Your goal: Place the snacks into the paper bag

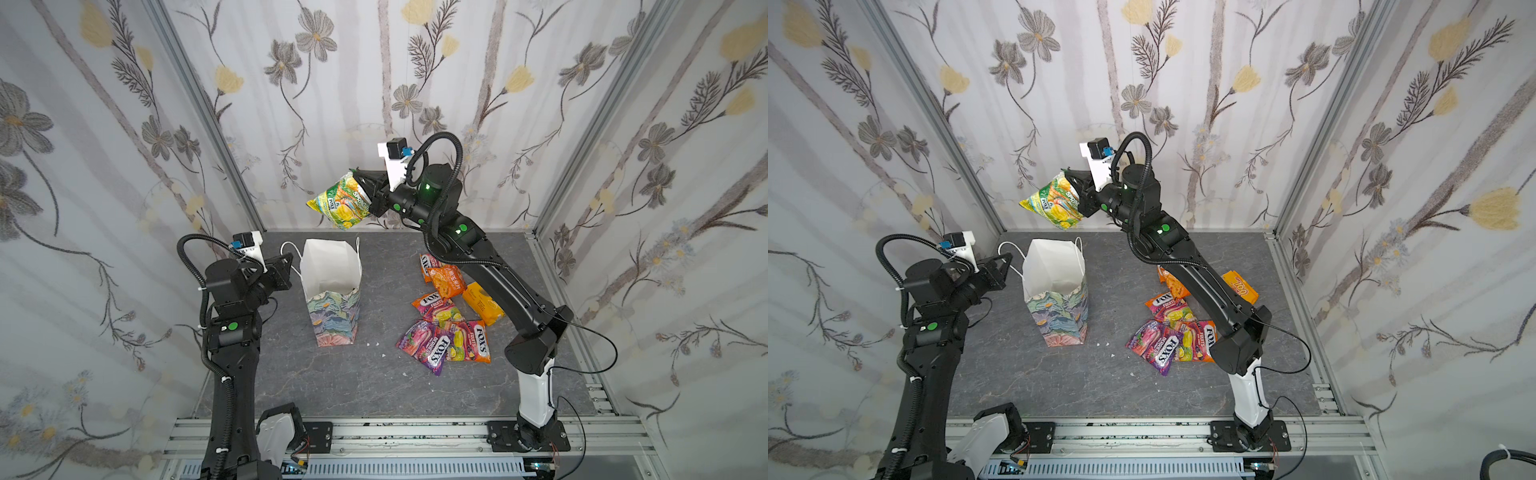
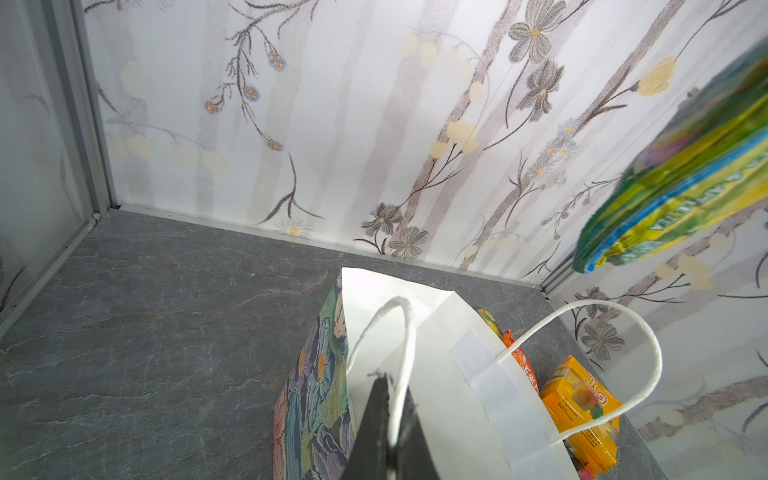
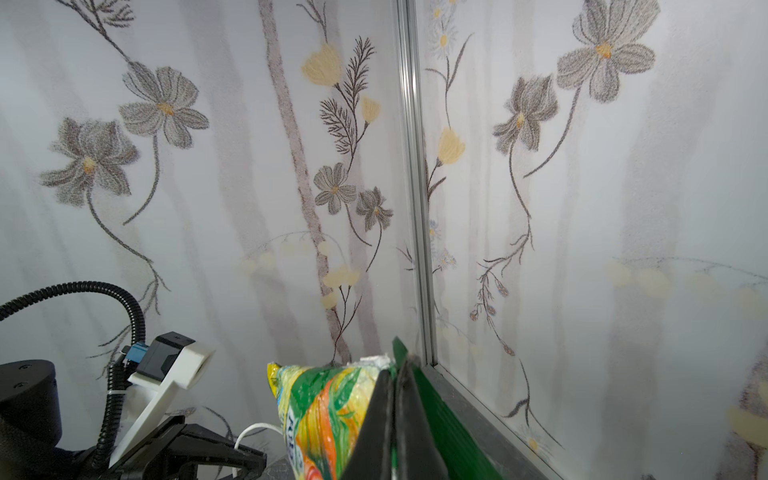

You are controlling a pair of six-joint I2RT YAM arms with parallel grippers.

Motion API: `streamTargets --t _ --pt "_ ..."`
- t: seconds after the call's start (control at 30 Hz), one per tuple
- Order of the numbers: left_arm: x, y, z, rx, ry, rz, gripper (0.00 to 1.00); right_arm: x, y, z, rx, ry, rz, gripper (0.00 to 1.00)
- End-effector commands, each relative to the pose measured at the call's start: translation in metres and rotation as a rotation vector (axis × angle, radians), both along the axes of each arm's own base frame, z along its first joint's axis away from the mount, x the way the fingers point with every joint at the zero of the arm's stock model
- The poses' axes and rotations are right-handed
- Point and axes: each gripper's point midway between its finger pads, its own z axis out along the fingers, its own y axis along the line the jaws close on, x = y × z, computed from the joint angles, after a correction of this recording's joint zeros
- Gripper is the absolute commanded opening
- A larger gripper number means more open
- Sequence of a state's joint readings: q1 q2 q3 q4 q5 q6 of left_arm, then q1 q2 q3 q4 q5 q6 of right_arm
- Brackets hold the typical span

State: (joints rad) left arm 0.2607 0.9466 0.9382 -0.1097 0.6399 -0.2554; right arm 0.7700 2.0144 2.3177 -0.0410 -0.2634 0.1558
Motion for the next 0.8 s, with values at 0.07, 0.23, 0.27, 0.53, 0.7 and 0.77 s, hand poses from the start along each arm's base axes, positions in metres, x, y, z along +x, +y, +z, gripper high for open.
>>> streamTargets --t 0.07,0.23,0.27,0.53,0.7,0.77 --pt "0.001 -0.002 0.007 -0.002 -0.030 -0.016 0.00 -0.004 0.017 -0.001 0.033 -0.019 0.034 0.00" --pt "0.001 -0.002 0.006 -0.002 -0.029 -0.013 0.00 0.005 0.031 -0.032 -0.050 0.000 -0.006 0.00" --pt "0.001 -0.002 0.006 -0.002 -0.029 -0.015 0.00 0.009 0.033 -0.040 -0.070 0.006 -0.019 0.00" --pt "0.001 -0.001 0.006 0.001 -0.030 -0.009 0.00 0.010 0.063 -0.098 -0.245 0.012 -0.037 0.00" --pt "0.001 -0.001 0.006 0.001 -0.028 -0.007 0.00 0.012 0.066 -0.116 -0.359 -0.042 -0.128 0.00" --pt "0.001 -0.001 0.006 0.001 -0.028 -0.008 0.00 0.011 0.067 -0.120 -0.402 -0.073 -0.168 0.00"
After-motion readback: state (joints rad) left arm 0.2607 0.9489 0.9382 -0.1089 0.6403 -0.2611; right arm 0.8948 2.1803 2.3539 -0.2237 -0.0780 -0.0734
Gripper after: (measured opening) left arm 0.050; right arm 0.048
